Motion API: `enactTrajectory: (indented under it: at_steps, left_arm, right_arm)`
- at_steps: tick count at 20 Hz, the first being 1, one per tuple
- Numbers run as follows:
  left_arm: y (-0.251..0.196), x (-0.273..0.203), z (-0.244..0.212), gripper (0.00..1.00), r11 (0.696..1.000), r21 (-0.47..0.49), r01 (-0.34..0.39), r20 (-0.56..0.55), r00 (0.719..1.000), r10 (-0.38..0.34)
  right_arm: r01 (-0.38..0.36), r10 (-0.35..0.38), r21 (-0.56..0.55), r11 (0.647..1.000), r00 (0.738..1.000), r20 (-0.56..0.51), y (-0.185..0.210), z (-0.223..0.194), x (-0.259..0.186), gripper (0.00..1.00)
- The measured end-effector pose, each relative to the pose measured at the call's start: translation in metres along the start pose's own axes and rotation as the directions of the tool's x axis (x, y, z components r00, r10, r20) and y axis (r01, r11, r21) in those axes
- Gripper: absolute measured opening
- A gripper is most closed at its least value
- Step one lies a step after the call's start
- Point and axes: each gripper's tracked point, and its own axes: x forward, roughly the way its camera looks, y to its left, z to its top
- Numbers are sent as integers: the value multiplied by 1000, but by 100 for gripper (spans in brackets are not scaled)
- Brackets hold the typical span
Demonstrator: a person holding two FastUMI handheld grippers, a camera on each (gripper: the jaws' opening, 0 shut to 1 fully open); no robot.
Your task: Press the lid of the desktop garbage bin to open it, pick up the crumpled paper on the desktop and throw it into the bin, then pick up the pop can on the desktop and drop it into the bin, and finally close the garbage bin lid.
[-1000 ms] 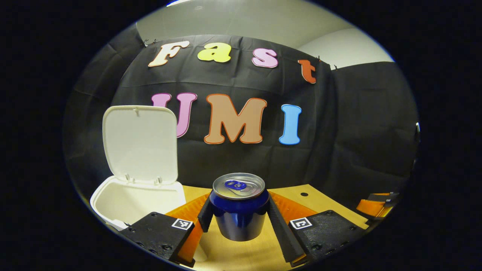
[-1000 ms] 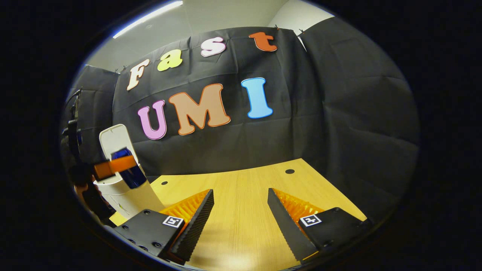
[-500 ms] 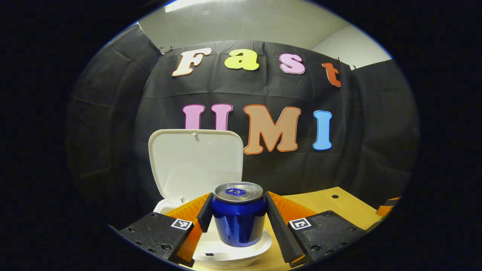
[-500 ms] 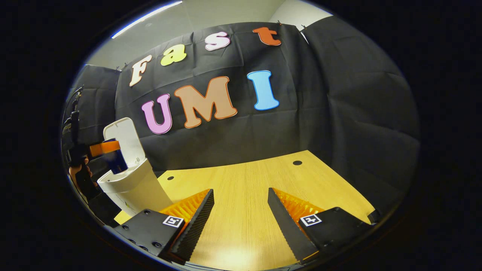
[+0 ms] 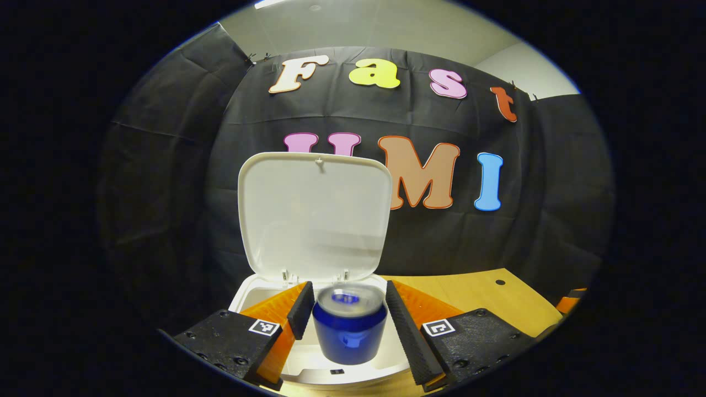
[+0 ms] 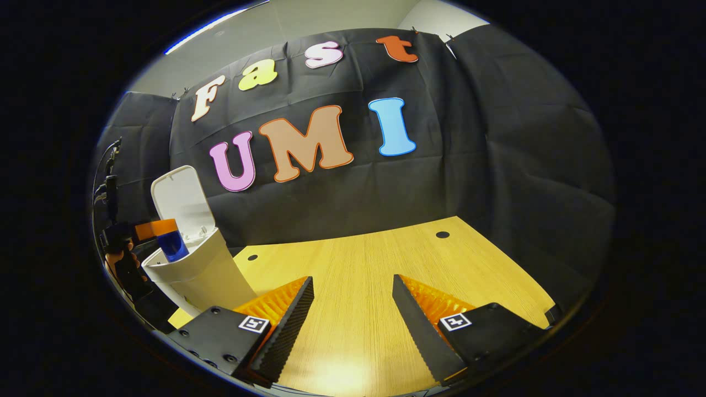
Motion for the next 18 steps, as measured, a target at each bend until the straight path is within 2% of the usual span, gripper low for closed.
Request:
enactTrajectory:
  at_steps: [3,4,5,7,8,9,11,15,18]
  left_arm:
    - [1,2,4,82,1000,-3,-1,15,1000,1]
    - [2,2,7,81,1000,-1,-1,18,1000,1]
    - [2,1,8,86,1000,0,-3,23,1000,3]
    - [4,1,16,89,1000,7,-9,33,999,9]
    - [2,1,20,87,1000,18,-3,37,999,2]
    - [3,1,29,89,999,34,-2,49,999,0]
    - [8,1,49,89,998,68,-11,80,997,6]
    - [12,5,91,89,998,56,-17,138,990,9]
    - [22,11,120,89,992,109,-59,184,982,39]
  right_arm:
    - [5,-5,-1,1000,1000,-1,0,2,0,96]
    - [5,-5,-1,1000,1000,1,1,1,0,96]
    - [5,-5,-1,1000,1000,5,1,3,-1,96]
    - [7,-7,-3,1000,1000,6,0,3,-2,96]
    - [8,-8,-4,1000,1000,5,1,3,-3,96]
    - [8,-8,-4,1000,1000,6,1,5,-4,96]
    - [7,-7,-3,1000,1000,11,1,6,-6,96]
    - [5,-5,-7,1000,1000,6,0,4,-6,96]
    - [3,-3,-2,1000,1000,0,-2,3,-4,96]
